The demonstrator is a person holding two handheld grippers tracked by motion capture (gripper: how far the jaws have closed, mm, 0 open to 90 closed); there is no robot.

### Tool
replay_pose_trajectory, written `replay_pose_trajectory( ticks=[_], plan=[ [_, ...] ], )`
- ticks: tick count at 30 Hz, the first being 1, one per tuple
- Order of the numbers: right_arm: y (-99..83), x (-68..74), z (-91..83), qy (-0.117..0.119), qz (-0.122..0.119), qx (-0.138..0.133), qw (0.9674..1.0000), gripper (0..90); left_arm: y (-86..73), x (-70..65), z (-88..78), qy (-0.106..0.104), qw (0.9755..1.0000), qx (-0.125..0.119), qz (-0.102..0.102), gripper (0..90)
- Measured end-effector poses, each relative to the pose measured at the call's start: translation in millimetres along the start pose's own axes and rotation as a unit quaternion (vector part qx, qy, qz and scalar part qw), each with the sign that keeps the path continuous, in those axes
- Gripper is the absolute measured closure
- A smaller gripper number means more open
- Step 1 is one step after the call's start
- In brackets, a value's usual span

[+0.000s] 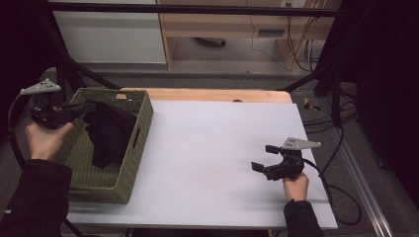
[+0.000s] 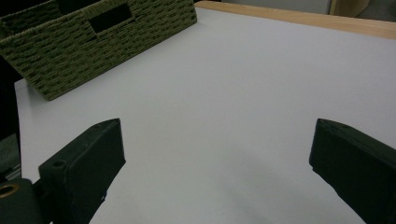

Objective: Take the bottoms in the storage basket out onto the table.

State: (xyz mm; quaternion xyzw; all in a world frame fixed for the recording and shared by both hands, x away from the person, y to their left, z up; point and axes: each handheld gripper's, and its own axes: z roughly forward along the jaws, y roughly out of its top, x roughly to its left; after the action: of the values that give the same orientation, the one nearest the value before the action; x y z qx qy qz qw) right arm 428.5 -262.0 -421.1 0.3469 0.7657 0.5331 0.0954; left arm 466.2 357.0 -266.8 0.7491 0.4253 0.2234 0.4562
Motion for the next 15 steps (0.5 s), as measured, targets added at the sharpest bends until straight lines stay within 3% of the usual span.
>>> replay_pose_trajectory(
  ticks=[15],
  plan=[
    [0.0,0.1,0.1,0.000,0.000,-0.001,1.0000,3.9,15.6,-9.5,-16.8,-0.011,0.9997,-0.013,0.016,86.5]
  ],
)
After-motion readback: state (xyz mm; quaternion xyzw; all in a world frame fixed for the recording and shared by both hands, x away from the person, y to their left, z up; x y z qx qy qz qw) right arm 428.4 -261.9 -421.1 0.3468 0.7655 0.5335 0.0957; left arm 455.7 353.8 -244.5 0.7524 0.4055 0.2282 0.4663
